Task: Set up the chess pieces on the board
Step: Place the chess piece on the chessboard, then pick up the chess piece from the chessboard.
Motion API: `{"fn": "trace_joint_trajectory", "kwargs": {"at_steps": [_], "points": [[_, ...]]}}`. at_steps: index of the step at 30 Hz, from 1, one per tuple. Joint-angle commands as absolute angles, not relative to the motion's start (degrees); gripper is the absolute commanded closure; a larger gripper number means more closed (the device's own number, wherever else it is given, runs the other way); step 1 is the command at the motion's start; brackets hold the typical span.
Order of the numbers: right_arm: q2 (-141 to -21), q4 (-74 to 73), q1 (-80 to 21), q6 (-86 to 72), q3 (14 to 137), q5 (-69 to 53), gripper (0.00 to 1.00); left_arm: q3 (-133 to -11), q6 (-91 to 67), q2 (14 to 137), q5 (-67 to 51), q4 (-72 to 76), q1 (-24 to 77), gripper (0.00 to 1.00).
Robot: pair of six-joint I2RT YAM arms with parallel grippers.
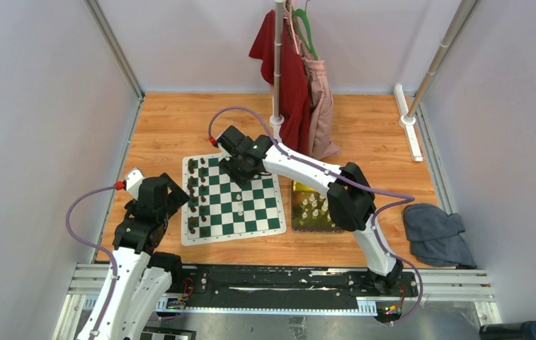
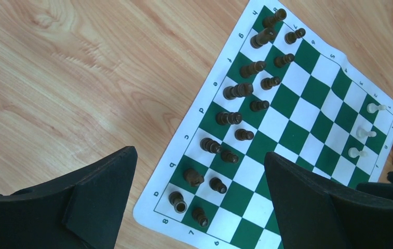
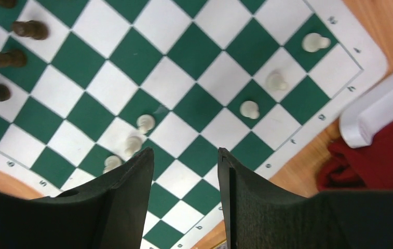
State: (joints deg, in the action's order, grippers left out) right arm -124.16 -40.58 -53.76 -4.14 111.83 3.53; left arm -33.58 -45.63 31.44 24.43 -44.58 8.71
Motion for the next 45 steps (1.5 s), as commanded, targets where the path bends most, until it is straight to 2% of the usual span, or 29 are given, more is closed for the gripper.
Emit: {"fn": "trace_joint_trajectory", "kwargs": {"at_steps": [1, 7, 45], "points": [[-122.43, -42.63, -57.01, -3.71, 110.94, 1.15, 0.47, -32.61, -45.13, 30.41, 24.88, -43.4, 8.44, 0.0], [-122.72, -41.28, -57.83, -4.93, 109.28, -2.74, 0.48, -32.74, -44.74, 30.97, 24.65, -43.33, 8.44, 0.0], [-128.75, -36.64, -56.01, -4.66, 107.01, -6.67, 0.55, -32.76, -44.67, 31.02, 25.06, -43.3, 8.44, 0.0]]}}
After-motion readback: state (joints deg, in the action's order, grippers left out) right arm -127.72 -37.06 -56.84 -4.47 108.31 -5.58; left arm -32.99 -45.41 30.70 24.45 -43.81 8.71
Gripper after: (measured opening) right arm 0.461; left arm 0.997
